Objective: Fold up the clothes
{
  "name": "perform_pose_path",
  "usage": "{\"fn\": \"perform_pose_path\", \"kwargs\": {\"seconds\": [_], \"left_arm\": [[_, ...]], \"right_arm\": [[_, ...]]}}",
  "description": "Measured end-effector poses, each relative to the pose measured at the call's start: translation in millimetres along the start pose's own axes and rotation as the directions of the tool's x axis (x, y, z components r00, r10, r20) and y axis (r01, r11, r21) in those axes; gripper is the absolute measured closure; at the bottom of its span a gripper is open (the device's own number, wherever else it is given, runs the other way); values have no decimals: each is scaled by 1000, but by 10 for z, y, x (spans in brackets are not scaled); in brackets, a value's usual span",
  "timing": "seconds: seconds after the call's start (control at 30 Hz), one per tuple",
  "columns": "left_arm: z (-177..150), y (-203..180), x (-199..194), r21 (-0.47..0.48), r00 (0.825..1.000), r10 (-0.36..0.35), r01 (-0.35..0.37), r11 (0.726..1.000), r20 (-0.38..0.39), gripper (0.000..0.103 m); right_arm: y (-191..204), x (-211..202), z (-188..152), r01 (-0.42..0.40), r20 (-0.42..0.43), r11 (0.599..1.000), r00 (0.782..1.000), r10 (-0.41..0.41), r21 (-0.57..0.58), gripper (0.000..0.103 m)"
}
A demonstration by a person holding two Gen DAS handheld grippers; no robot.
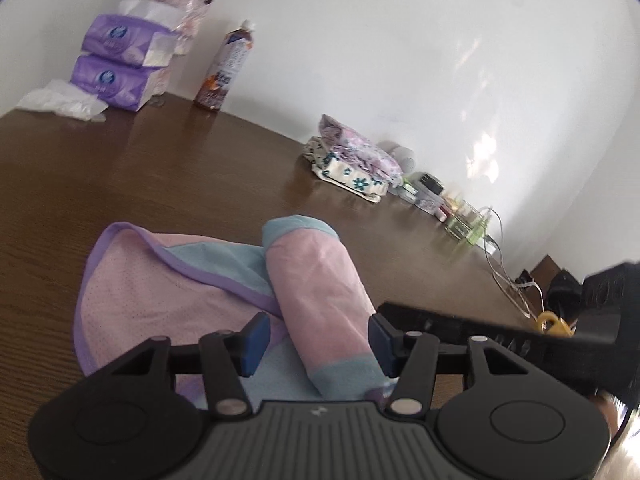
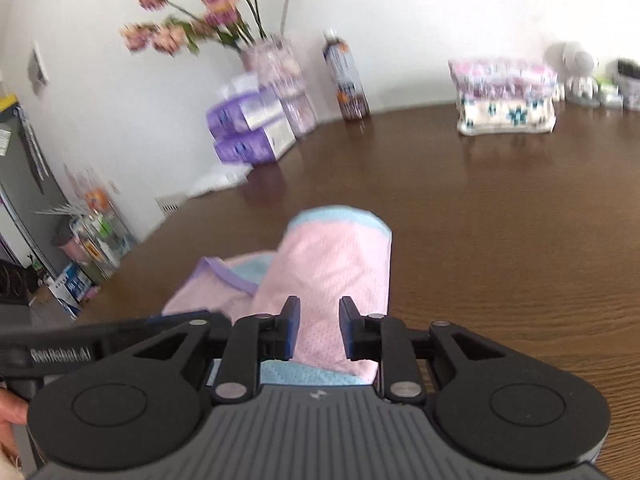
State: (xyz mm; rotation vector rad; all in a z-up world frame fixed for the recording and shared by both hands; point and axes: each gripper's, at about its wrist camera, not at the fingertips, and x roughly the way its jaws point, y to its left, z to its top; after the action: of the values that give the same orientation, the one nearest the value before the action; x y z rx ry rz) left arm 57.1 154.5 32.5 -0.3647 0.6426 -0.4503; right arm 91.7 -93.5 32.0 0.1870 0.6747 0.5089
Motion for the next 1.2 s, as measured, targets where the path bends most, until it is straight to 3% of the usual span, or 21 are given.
{"fn": "perform_pose_path", "kwargs": {"seconds": [0.07, 0.13, 0.3, 0.47, 0.57, 0.77, 0.97, 1.2], "left_arm": [[-81, -105, -56, 90, 1000, 25, -25, 996, -5, 50], [-165, -232, -84, 196, 998, 69, -65, 978, -14, 50], [-326, -498, -44, 405, 983, 182, -166, 899, -1, 50], [-335, -601, 22, 466, 971, 236, -227, 855, 39, 54], [-370, -645, 57, 512, 965, 260, -245, 823, 45, 66], [-437, -725, 63, 585, 960, 273, -260, 768, 69, 67], [-528, -807, 84, 668, 956, 277, -271, 693, 99, 77], [-596, -825, 89, 724, 961, 255, -249, 643, 105, 77]], "right_arm": [[26, -146, -39, 4, 7, 998, 1000, -4, -56, 59], [79, -238, -126, 18, -5, 989, 1000, -19, -149, 53], [282, -249, -421, 60, -24, 918, 997, -75, -393, 48], [517, -109, -521, 95, 16, 840, 995, -102, -534, 45], [576, -37, -546, 113, 26, 813, 992, -120, -571, 45], [579, -32, -609, 119, 36, 788, 992, -122, -604, 44], [589, -15, -639, 123, 46, 765, 991, -122, -632, 43], [602, -28, -672, 116, 51, 740, 993, -110, -662, 38]]}}
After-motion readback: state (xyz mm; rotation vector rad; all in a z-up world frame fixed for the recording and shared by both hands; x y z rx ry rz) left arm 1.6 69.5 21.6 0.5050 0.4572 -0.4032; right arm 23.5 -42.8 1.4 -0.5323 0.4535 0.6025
